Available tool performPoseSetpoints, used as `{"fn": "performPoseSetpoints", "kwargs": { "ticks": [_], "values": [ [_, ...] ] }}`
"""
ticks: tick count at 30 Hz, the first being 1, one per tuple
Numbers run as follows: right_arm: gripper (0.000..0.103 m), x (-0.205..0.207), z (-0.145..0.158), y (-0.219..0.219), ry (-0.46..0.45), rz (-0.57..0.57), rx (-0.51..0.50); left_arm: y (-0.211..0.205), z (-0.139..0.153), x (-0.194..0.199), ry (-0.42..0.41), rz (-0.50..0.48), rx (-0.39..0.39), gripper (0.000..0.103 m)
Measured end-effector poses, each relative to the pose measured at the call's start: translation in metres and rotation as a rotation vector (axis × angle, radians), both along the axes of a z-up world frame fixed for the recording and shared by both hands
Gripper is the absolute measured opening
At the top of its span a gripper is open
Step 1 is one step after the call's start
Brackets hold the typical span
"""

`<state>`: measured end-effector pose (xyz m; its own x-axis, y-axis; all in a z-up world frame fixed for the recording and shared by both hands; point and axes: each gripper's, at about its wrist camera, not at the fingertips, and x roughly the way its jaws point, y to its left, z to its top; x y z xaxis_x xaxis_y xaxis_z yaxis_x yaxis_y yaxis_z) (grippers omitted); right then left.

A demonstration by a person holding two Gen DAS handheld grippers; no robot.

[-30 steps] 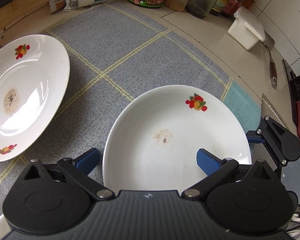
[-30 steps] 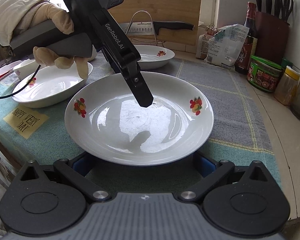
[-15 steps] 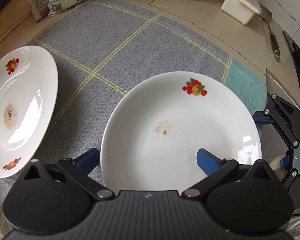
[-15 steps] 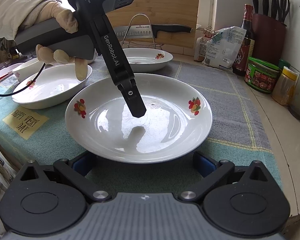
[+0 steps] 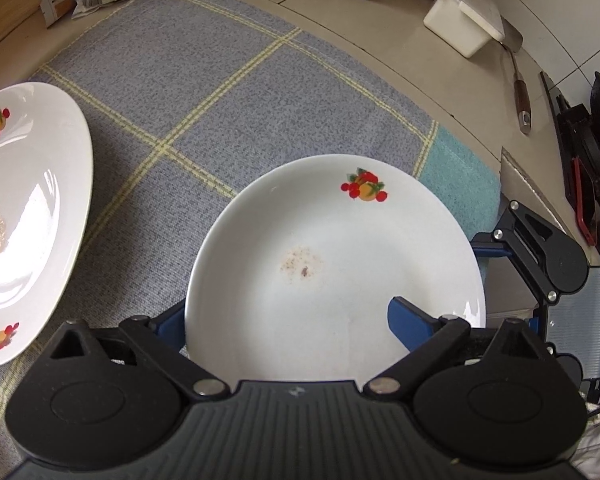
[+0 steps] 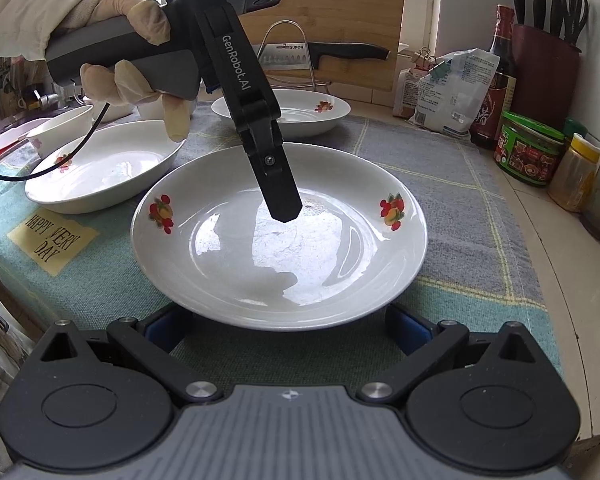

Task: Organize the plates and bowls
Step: 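Lift the plate with the left tool and carry it toward the stained plate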

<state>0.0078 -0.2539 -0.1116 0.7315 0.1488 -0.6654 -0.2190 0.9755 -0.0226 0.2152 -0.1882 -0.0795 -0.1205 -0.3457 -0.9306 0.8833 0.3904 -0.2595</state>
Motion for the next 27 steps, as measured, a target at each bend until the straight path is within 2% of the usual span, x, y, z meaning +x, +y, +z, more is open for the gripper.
{"fn": "performPoseSetpoints", "kwargs": {
  "ticks": [5,14,27],
  "values": [
    [0.103,0.001,0.002,0.002,0.006,-0.006,-0.016,0.000,0.001,0.001,-0.002,-0.011,0.006,0.091],
    [0.103,0.001,0.004,0.006,0.011,0.003,-0.056,0.001,0.002,0.002,0.013,-0.048,0.011,0.090],
    [0.103,0.005,0.006,0.008,0.027,0.015,-0.046,-0.001,0.002,0.018,0.114,-0.058,0.014,0.087]
  ]
}}
